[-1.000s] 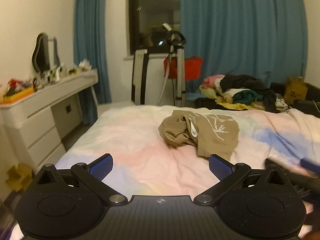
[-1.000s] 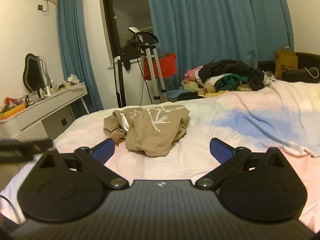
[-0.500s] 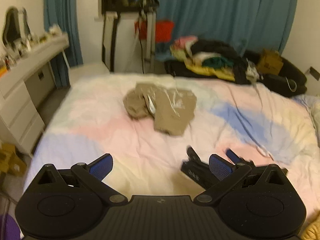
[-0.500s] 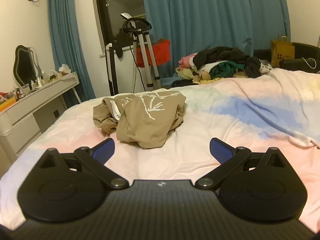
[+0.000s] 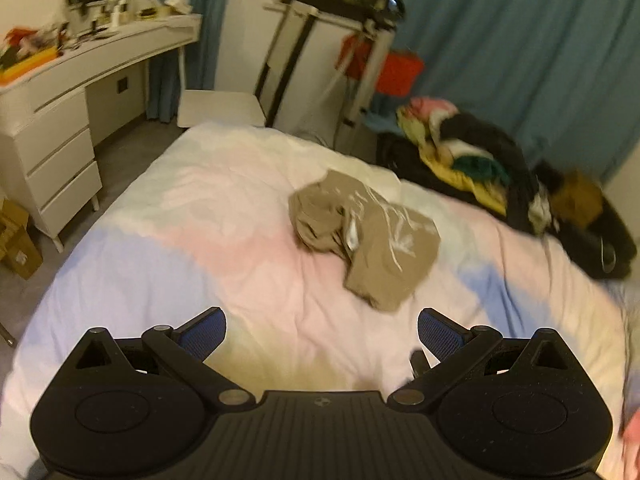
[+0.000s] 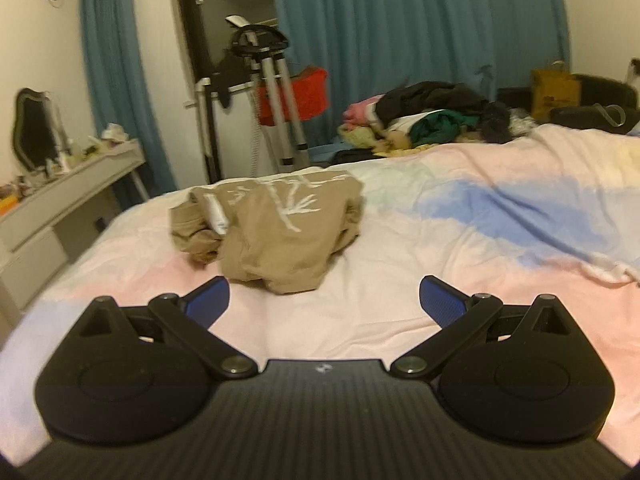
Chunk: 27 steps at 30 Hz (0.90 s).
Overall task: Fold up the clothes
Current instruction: 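Grasp the khaki T-shirt's edge with the right gripper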
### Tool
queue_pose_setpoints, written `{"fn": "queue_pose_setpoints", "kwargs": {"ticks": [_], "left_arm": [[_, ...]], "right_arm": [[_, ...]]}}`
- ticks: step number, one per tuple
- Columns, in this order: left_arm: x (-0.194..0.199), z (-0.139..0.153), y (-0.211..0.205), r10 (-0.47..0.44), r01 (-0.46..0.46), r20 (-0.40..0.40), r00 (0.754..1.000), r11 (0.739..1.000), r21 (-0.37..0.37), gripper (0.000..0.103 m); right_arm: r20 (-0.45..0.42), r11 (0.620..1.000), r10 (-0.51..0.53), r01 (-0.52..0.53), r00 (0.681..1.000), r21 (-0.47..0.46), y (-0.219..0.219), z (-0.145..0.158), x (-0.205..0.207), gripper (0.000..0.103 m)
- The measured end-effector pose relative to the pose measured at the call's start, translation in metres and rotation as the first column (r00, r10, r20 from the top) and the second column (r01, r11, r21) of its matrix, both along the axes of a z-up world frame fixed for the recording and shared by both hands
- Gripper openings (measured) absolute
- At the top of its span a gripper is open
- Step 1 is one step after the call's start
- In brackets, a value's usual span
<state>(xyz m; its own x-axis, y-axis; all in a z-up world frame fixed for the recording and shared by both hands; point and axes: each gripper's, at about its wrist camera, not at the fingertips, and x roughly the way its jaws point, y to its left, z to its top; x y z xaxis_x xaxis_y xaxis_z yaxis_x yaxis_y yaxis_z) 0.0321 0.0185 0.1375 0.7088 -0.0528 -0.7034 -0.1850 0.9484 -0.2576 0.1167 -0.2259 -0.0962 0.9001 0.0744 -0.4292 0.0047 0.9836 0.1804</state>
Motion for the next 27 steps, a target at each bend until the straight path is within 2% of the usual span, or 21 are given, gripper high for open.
{"fn": "queue_pose_setpoints", "kwargs": {"ticks": [2, 6, 11, 13, 16, 17, 18, 21, 24, 26, 27], "left_arm": [[0.004, -0.013, 0.013, 0.053, -0.053, 0.068, 0.996, 0.999, -0.011, 0.103], [0.012, -0.046, 0.044, 0.142, -0.141, 0.200, 0.969, 0.990, -0.022, 0.103], [0.048, -0.082, 0.065, 0.130, -0.159, 0.217, 0.967, 0.980, 0.118, 0.103], [0.059, -0.095, 0.074, 0.112, -0.149, 0.246, 0.963, 0.980, 0.133, 0.103], [0.072, -0.114, 0.094, 0.124, -0.141, 0.255, 0.959, 0.989, 0.047, 0.103], [0.077, -0.120, 0.100, 0.133, -0.141, 0.260, 0.956, 0.990, 0.016, 0.103], [0.083, -0.125, 0.105, 0.141, -0.141, 0.263, 0.954, 0.990, -0.017, 0.103], [0.100, -0.140, 0.117, 0.154, -0.127, 0.265, 0.952, 0.985, -0.115, 0.103], [0.117, -0.156, 0.118, 0.138, -0.107, 0.244, 0.960, 0.985, -0.136, 0.103], [0.124, -0.165, 0.114, 0.112, -0.078, 0.234, 0.966, 0.986, -0.149, 0.103], [0.128, -0.169, 0.111, 0.099, -0.065, 0.230, 0.968, 0.986, -0.153, 0.103]], "right_arm": [[-0.006, 1.000, 0.008, -0.008, 1.000, -0.005, 0.000, -0.001, 0.004, 0.103], [-0.030, 1.000, 0.013, -0.014, 0.999, -0.018, 0.001, -0.002, 0.015, 0.102], [-0.006, 0.995, 0.102, -0.102, 0.995, 0.022, 0.018, -0.001, 0.035, 0.101], [0.002, 0.991, 0.134, -0.134, 0.991, 0.007, 0.033, -0.002, 0.048, 0.097], [-0.020, 0.985, 0.172, -0.171, 0.985, 0.026, 0.055, -0.011, 0.077, 0.089], [-0.032, 0.982, 0.184, -0.183, 0.982, 0.039, 0.061, -0.015, 0.087, 0.085], [-0.044, 0.981, 0.189, -0.187, 0.981, 0.043, 0.068, -0.020, 0.097, 0.074], [-0.074, 0.983, 0.180, -0.178, 0.981, 0.035, 0.087, -0.038, 0.126, 0.071], [-0.073, 0.990, 0.133, -0.135, 0.988, -0.026, 0.096, -0.049, 0.144, 0.064], [-0.084, 0.995, 0.092, -0.094, 0.992, -0.024, 0.091, -0.053, 0.153, 0.052], [-0.098, 0.997, 0.072, -0.073, 0.993, -0.007, 0.087, -0.054, 0.156, 0.040]]}}
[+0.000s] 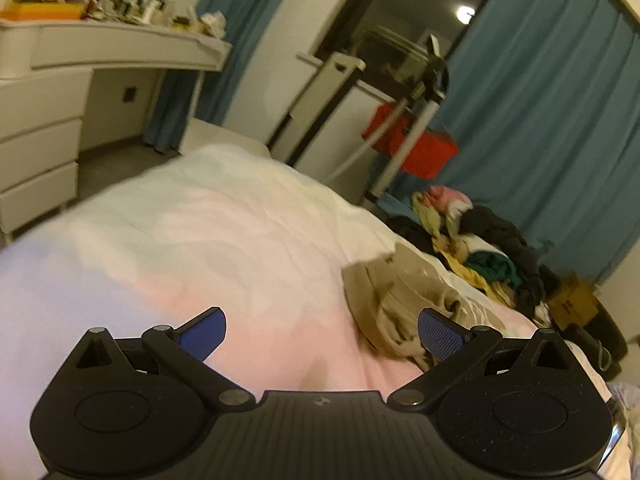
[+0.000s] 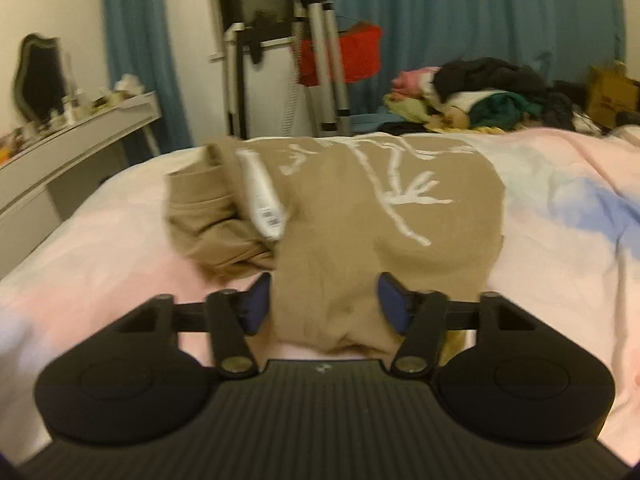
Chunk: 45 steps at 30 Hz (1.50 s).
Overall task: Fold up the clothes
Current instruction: 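Grasp the khaki T-shirt's edge with the right gripper, then lift the T-shirt with the right gripper and shake it out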
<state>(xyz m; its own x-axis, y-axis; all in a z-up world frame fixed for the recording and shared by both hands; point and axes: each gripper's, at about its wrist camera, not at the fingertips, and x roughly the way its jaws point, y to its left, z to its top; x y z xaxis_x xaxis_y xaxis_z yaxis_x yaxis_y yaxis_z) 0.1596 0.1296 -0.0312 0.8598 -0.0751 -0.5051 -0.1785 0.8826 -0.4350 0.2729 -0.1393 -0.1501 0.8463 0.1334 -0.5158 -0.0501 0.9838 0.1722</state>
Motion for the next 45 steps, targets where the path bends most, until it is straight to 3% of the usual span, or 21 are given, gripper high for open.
{"fn": "queue_pose_setpoints", "kwargs": {"ticks": [1, 3, 8, 14, 22, 28, 32, 38, 42, 45], "left_arm": [[0.004, -0.002, -0.003, -0.011, 0.011, -0.005, 1.000, 1.000, 0.000, 0.103], [0.006, -0.005, -0.010, -0.035, 0.035, -0.005, 0.999, 0.999, 0.004, 0.103], [-0.004, -0.003, -0.041, -0.130, 0.128, 0.019, 0.991, 0.989, 0.069, 0.103], [-0.030, 0.002, -0.082, -0.237, 0.227, 0.038, 0.971, 0.956, 0.185, 0.103], [-0.051, -0.011, -0.143, -0.386, 0.356, 0.035, 0.922, 0.879, 0.317, 0.103], [-0.045, -0.032, -0.202, -0.507, 0.462, 0.022, 0.862, 0.802, 0.379, 0.103], [-0.037, -0.046, -0.238, -0.523, 0.458, 0.038, 0.851, 0.777, 0.431, 0.103], [-0.028, -0.053, -0.257, -0.367, 0.240, 0.193, 0.910, 0.846, 0.475, 0.103], [-0.016, -0.053, -0.236, -0.218, 0.113, 0.227, 0.949, 0.909, 0.400, 0.103], [-0.007, -0.055, -0.222, -0.140, 0.062, 0.170, 0.975, 0.917, 0.395, 0.103]], "right_arm": [[-0.013, 0.999, -0.018, 0.018, 1.000, 0.027, -0.006, 0.002, 0.001, 0.027], [-0.004, 0.998, -0.045, 0.045, 0.999, 0.050, -0.019, 0.011, -0.005, 0.022], [0.107, 0.997, -0.048, 0.042, 0.993, 0.062, -0.056, 0.056, -0.040, 0.017], [0.212, 0.989, -0.060, 0.030, 0.975, 0.144, -0.107, 0.106, -0.094, 0.016], [0.369, 0.977, 0.001, -0.079, 0.929, 0.196, -0.136, 0.139, -0.162, 0.016], [0.356, 0.956, 0.035, -0.135, 0.934, 0.259, -0.155, 0.132, -0.165, 0.016], [0.326, 0.923, 0.034, -0.155, 0.945, 0.352, -0.173, 0.123, -0.161, 0.016], [0.267, 0.910, 0.018, -0.126, 0.964, 0.395, -0.187, 0.105, -0.152, 0.016], [0.224, 0.907, -0.019, -0.078, 0.974, 0.414, -0.193, 0.095, -0.142, 0.016], [0.193, 0.910, -0.044, -0.041, 0.980, 0.413, -0.193, 0.089, -0.139, 0.016]]}}
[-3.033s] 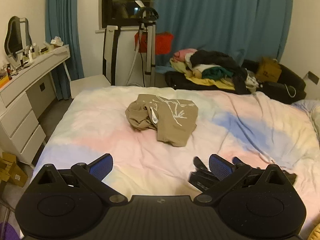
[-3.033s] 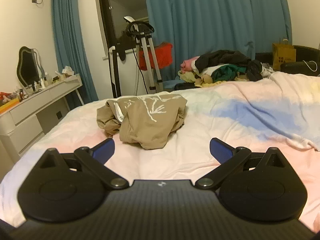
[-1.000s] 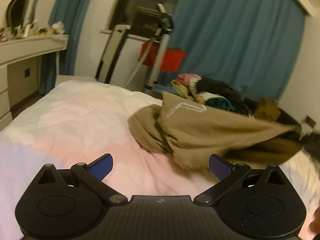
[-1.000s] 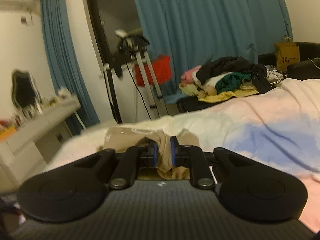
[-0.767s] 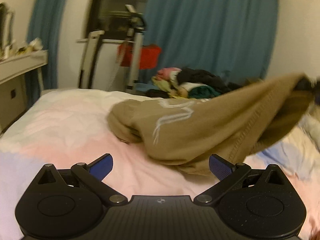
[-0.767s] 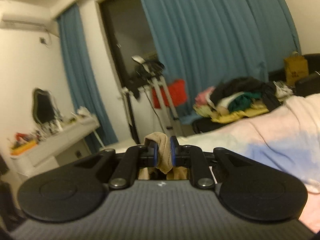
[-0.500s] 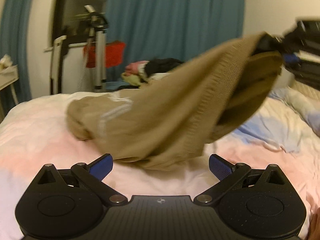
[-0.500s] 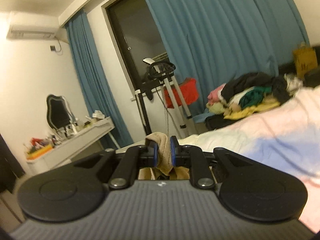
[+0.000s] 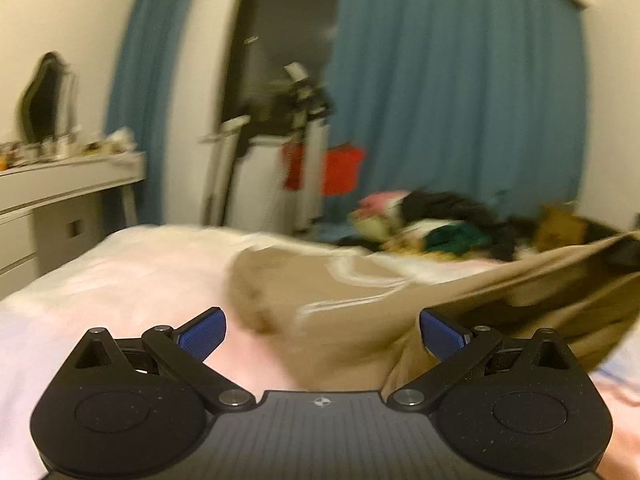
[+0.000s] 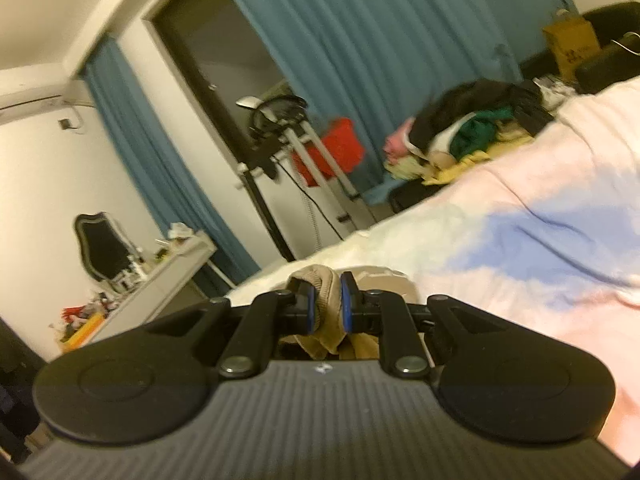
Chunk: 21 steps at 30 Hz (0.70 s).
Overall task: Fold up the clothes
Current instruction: 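Lift the T-shirt with the right gripper and shake it out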
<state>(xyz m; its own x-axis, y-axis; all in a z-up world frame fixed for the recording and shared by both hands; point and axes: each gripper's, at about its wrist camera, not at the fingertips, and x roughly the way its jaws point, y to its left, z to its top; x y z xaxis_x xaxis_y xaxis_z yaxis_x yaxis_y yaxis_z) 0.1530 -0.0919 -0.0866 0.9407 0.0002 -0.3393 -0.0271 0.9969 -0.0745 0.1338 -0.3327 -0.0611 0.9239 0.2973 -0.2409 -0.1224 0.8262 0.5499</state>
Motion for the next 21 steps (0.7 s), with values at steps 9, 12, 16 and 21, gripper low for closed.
{"fn": "queue_pose_setpoints", "kwargs": {"ticks": [9, 12, 16, 21], "left_arm": [[0.024, -0.007, 0.045, 0.195, -0.194, -0.164, 0.967, 0.981, 0.020, 0.103], [0.019, 0.003, 0.057, 0.109, -0.123, -0.143, 0.984, 0.988, -0.094, 0.103], [0.000, 0.009, 0.035, -0.145, 0.138, -0.060, 0.988, 0.985, -0.100, 0.103], [-0.006, -0.003, -0.015, -0.327, 0.327, -0.012, 0.945, 0.945, 0.011, 0.103]], "right_arm": [[0.096, 0.992, -0.052, 0.063, 0.994, -0.114, 0.012, 0.012, -0.011, 0.016], [0.104, 0.989, -0.042, 0.056, 0.994, -0.137, 0.015, 0.014, -0.013, 0.016], [0.086, 0.989, -0.013, 0.025, 0.996, -0.142, 0.017, 0.014, -0.011, 0.017], [0.088, 0.991, 0.010, 0.002, 0.996, -0.135, 0.019, 0.018, -0.014, 0.017]]}}
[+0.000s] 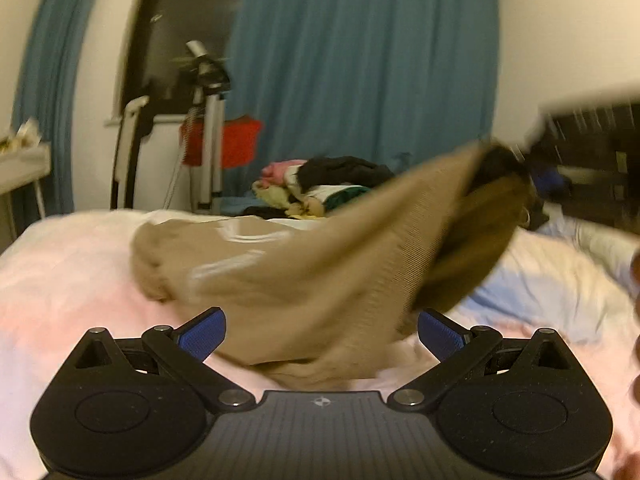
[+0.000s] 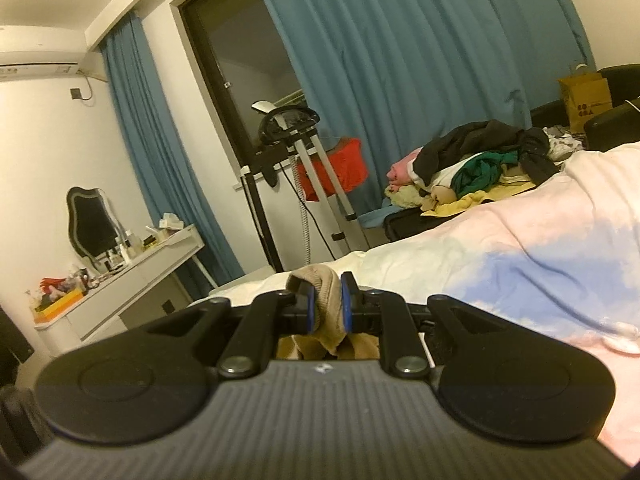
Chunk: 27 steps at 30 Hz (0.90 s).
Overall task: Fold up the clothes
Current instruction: 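Lift the T-shirt with the right gripper and shake it out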
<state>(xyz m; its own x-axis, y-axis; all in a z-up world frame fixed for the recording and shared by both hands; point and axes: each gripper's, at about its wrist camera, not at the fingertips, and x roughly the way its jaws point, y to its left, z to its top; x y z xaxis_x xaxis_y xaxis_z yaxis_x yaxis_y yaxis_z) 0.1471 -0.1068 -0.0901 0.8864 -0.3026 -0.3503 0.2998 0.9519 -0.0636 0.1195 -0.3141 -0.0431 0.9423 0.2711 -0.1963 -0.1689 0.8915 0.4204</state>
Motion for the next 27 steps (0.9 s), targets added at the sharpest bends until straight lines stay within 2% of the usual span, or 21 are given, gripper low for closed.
{"fn": "queue_pose_setpoints", "kwargs": {"ticks": [3, 5, 7, 9, 11, 14, 16, 18, 21, 24, 27], "left_arm": [[0.010, -0.010, -0.017, 0.034, -0.036, 0.041, 0.999, 0.998, 0.057, 0.103], [0.018, -0.015, -0.015, 0.109, -0.114, 0.060, 0.992, 0.990, 0.078, 0.103], [0.028, -0.019, 0.004, 0.227, -0.229, 0.043, 0.973, 0.972, 0.045, 0.103], [0.040, -0.013, 0.028, 0.323, -0.323, -0.004, 0.946, 0.946, -0.037, 0.103], [0.042, -0.010, 0.045, 0.376, -0.377, -0.033, 0.926, 0.920, -0.104, 0.103], [0.043, -0.007, 0.051, 0.389, -0.391, -0.038, 0.921, 0.914, -0.108, 0.103], [0.048, -0.009, 0.045, 0.349, -0.352, -0.053, 0.936, 0.933, -0.075, 0.103], [0.050, -0.014, 0.035, 0.314, -0.316, -0.059, 0.948, 0.949, -0.016, 0.103], [0.058, -0.026, 0.018, 0.323, -0.315, -0.063, 0.944, 0.943, 0.109, 0.103], [0.064, -0.030, 0.012, 0.328, -0.314, -0.059, 0.943, 0.934, 0.168, 0.103], [0.058, -0.025, 0.015, 0.354, -0.345, -0.044, 0.934, 0.928, 0.141, 0.103]], "right_arm": [[-0.001, 1.000, 0.008, -0.008, 1.000, 0.011, -0.001, 0.001, -0.002, 0.017], [-0.008, 1.000, 0.004, -0.003, 1.000, 0.017, -0.002, 0.000, -0.001, 0.017], [-0.018, 1.000, 0.001, -0.001, 1.000, 0.031, -0.003, -0.002, 0.000, 0.017], [-0.028, 0.999, 0.006, -0.004, 1.000, 0.052, -0.005, -0.004, 0.002, 0.017], [-0.029, 0.998, 0.017, -0.015, 0.999, 0.063, -0.005, -0.005, 0.003, 0.017], [-0.015, 0.998, 0.036, -0.035, 0.999, 0.052, 0.000, -0.005, 0.001, 0.017], [0.002, 0.998, 0.046, -0.046, 0.999, 0.044, 0.004, -0.004, -0.001, 0.017], [0.027, 0.998, 0.057, -0.058, 0.998, 0.037, 0.007, -0.001, -0.004, 0.017], [0.045, 0.997, 0.064, -0.065, 0.997, 0.030, 0.007, 0.001, -0.006, 0.017], [0.035, 0.998, 0.050, -0.051, 0.998, 0.030, 0.007, -0.001, -0.005, 0.017], [0.032, 0.999, 0.038, -0.039, 0.999, 0.030, 0.007, -0.003, -0.004, 0.017]]}}
